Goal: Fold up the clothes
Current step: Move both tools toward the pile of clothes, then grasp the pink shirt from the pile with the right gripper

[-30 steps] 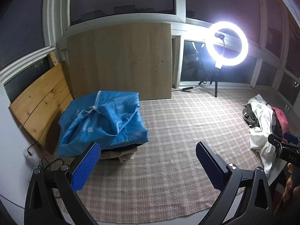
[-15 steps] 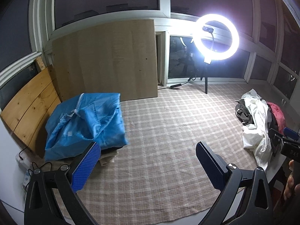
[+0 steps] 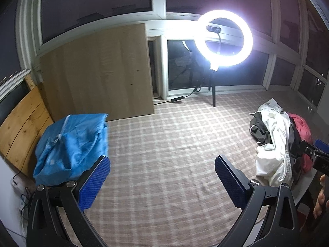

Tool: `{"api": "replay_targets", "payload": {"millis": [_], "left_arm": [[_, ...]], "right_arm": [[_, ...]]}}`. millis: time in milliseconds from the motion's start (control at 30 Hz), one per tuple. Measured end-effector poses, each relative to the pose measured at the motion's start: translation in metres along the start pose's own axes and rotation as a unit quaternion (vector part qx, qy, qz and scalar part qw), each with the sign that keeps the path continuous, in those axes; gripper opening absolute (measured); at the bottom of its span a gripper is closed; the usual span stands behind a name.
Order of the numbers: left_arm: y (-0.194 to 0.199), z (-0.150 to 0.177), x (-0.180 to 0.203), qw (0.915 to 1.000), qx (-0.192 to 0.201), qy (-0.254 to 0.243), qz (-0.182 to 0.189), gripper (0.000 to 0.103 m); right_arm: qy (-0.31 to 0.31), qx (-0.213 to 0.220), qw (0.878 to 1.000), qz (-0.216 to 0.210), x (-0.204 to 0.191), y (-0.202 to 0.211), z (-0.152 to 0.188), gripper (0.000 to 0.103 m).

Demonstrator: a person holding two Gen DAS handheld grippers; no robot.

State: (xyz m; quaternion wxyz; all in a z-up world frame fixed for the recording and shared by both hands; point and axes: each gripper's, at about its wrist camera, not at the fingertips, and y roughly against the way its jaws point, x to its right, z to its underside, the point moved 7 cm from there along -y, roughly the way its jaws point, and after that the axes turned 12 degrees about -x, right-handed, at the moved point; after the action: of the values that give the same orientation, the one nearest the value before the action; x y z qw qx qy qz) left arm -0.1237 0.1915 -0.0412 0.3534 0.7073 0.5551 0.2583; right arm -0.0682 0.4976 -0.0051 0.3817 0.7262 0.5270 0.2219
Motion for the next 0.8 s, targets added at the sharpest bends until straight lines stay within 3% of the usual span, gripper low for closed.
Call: {"api": "replay_targets", "payload": {"millis": [133, 500, 600, 800], "left_arm": [[-0.008, -0.016, 0.033, 0.9999, 0.0, -0.012, 0.01, 0.102], [-0.033, -0.047, 0.111, 0.9992, -0.002, -0.032, 0.026, 0.102], [-0.037, -0.051, 0.12, 0.9993, -0.004, -0.031, 0.02, 0.102], [-0.045, -0.058, 0.122, 0.9997, -0.005, -0.023, -0.003, 0.102]], "right_arm": [[-0.028, -0.005, 1.0, 0.004, 0.048, -0.009, -0.006, 0.103], [-0.052, 0.013, 0.996, 0.068, 0.18, -0.021, -0.047, 0.101], [-0.047, 0.003, 0.997, 0.063, 0.196, -0.036, -0.059, 0.088], [-0.059, -0.017, 0.997, 0.039, 0.227, -0.069, -0.085, 0.087]]}}
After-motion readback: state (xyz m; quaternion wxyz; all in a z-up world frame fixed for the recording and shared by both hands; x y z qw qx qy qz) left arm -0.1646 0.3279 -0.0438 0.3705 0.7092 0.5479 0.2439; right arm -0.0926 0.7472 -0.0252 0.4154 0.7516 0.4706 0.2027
